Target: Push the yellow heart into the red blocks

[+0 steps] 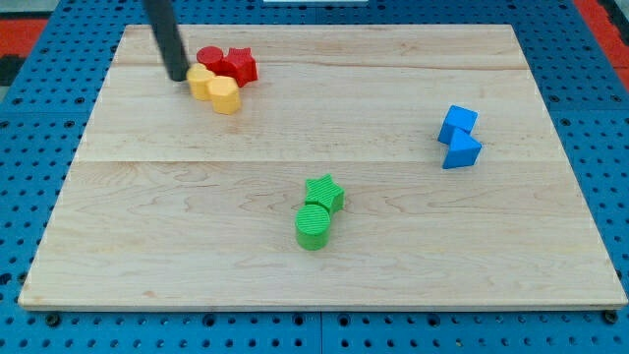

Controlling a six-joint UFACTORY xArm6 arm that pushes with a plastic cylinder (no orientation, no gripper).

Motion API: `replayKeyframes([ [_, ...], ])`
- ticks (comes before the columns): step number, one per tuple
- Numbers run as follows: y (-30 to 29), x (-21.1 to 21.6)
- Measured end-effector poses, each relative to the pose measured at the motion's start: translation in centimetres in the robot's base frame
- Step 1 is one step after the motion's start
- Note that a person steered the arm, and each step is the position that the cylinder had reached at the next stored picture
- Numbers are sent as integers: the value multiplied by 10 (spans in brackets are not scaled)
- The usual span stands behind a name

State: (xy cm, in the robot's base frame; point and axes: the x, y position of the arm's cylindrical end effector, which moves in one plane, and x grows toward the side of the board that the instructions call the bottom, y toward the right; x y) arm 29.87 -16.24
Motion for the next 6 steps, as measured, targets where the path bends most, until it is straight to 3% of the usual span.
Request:
replayKeyframes([
  [1, -9, 5],
  [2, -40, 55],
  [3, 50, 93],
  [6, 96, 78],
])
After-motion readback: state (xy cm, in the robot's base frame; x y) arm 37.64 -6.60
